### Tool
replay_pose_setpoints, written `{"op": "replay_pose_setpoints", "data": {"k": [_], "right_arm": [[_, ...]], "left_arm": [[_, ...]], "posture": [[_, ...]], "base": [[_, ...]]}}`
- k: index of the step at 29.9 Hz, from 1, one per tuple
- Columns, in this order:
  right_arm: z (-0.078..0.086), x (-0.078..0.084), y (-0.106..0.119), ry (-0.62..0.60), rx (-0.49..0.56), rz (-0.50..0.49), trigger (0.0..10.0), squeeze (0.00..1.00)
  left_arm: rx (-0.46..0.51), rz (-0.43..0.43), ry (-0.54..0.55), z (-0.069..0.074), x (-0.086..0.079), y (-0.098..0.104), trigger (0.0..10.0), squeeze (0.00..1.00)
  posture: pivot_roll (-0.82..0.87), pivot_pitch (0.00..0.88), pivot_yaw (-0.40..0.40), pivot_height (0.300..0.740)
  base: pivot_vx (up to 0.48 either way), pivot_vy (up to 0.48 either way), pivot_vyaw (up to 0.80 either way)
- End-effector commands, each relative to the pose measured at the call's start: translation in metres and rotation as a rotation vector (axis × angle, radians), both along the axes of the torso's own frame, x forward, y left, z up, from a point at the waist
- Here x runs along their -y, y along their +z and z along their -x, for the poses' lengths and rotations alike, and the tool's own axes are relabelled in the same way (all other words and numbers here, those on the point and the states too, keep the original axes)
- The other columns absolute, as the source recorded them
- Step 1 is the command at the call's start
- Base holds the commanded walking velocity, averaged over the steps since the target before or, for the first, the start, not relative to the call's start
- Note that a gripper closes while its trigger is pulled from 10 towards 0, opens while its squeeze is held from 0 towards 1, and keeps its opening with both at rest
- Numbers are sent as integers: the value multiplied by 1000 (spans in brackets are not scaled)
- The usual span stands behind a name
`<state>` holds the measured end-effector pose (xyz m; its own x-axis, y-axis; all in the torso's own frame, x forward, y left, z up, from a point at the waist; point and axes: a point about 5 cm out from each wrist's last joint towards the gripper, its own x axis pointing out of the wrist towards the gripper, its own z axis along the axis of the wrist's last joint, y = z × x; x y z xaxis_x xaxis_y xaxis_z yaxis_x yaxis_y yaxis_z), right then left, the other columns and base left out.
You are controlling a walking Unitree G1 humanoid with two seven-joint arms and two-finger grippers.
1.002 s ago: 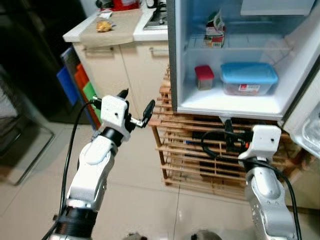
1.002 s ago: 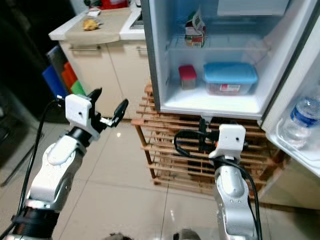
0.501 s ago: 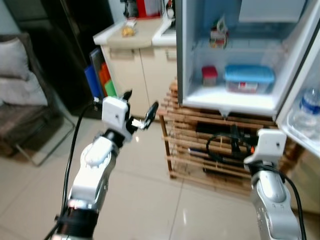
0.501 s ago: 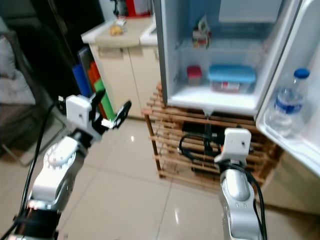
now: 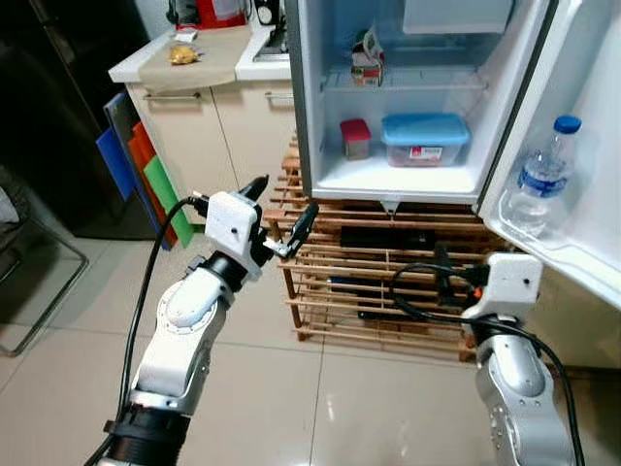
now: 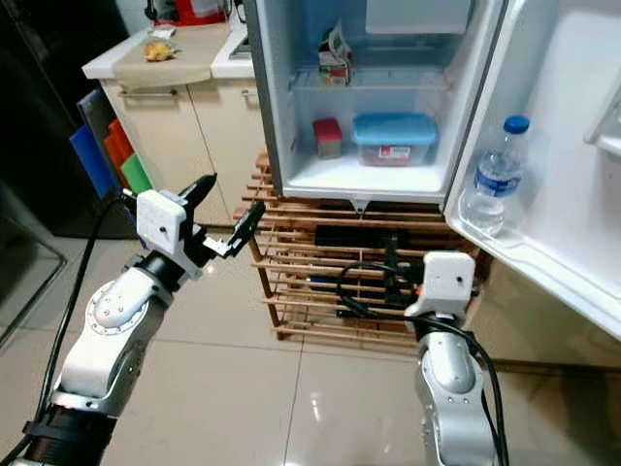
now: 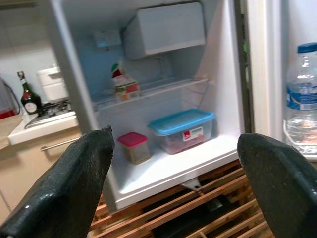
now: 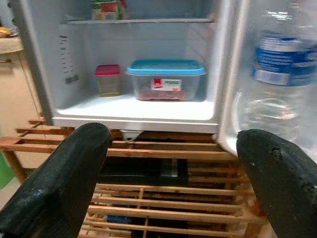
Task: Restocking fridge
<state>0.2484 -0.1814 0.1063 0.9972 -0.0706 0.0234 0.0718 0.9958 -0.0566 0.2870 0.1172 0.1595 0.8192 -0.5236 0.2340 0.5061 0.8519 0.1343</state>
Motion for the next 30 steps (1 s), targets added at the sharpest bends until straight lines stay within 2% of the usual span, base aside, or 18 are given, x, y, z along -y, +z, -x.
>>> {"op": "replay_pose_setpoints", "data": {"k": [1, 6, 8, 9, 11, 13, 14, 15, 16, 17, 19, 21, 24, 25, 26, 28, 29, 30], "right_arm": [[0, 2, 4, -4, 18, 0, 10000, 0], [3, 4, 3, -6, 11, 6, 10000, 0], [12, 9, -7, 1, -34, 17, 10000, 0], [24, 12, -20, 35, -96, 23, 10000, 0], [28, 13, -24, 53, -118, 26, 10000, 0], [39, 17, -37, 99, -196, 42, 10000, 0], [53, 28, -60, 100, -351, 23, 10000, 0], [60, 44, -74, 15, -441, 46, 10000, 0], [60, 44, -74, 15, -441, 46, 10000, 0], [64, 55, -82, -48, -499, 64, 10000, 0], [74, 96, -94, -329, -598, 74, 10000, 0], [79, 128, -96, -522, -634, 88, 10000, 0], [82, 170, -86, -703, -625, 162, 10000, 0], [83, 181, -82, -748, -623, 164, 10000, 0], [83, 181, -82, -748, -623, 164, 10000, 0], [87, 212, -68, -854, -636, 241, 10000, 0], [87, 212, -68, -854, -636, 241, 10000, 0], [88, 224, -62, -903, -640, 262, 10000, 0]], "left_arm": [[24, 4, -29, 2, 4, 5, 10000, 0], [22, 19, -39, 2, 6, 5, 10000, 0], [25, 42, -21, -1, 3, 7, 10000, 0], [21, 56, 8, -5, -1, 9, 10000, 0], [18, 59, 16, -7, -2, 9, 10000, 0], [-9, 70, 40, -11, -7, 7, 10000, 0], [-60, 65, 70, -16, -11, 1, 10000, 0], [-104, 67, 84, -20, -13, -5, 10000, 0], [-104, 67, 84, -20, -13, -5, 10000, 0], [-135, 70, 93, -22, -14, -9, 10000, 0], [-286, 69, 142, -32, -20, -29, 10000, 0], [-364, 25, 188, -37, -26, -44, 10000, 0], [-393, -6, 208, -38, -30, -54, 10000, 0], [-402, -11, 209, -38, -31, -56, 10000, 0], [-402, -11, 209, -38, -31, -56, 10000, 0], [-417, -65, 196, -37, -28, -62, 10000, 0], [-417, -65, 196, -37, -28, -62, 10000, 0], [-423, -78, 187, -37, -27, -64, 10000, 0]], "posture": [[-262, 1, 117, 740], [-266, 0, 114, 740], [-265, 0, 104, 740], [-267, 0, 102, 740], [-267, 0, 102, 740], [-269, 0, 100, 740], [-273, 0, 100, 740], [-273, 0, 102, 740], [-273, 0, 102, 740], [-273, 0, 102, 740], [-278, 0, 107, 740], [-280, 0, 109, 740], [-290, 0, 127, 740], [-290, 0, 127, 740], [-290, 0, 127, 740], [-289, 0, 133, 740], [-289, 0, 133, 740], [-285, 0, 131, 740]], "base": [[0, -480, 0], [0, -480, 0], [0, 0, 0], [0, 0, 0], [0, 0, 0], [0, 0, 0], [0, 0, 0], [0, 0, 0], [0, 0, 0], [0, 0, 0], [0, 0, 0], [0, 0, 0], [0, 0, 0], [0, 0, 0], [0, 0, 0], [0, 0, 0], [0, 0, 0], [0, 0, 0]]}}
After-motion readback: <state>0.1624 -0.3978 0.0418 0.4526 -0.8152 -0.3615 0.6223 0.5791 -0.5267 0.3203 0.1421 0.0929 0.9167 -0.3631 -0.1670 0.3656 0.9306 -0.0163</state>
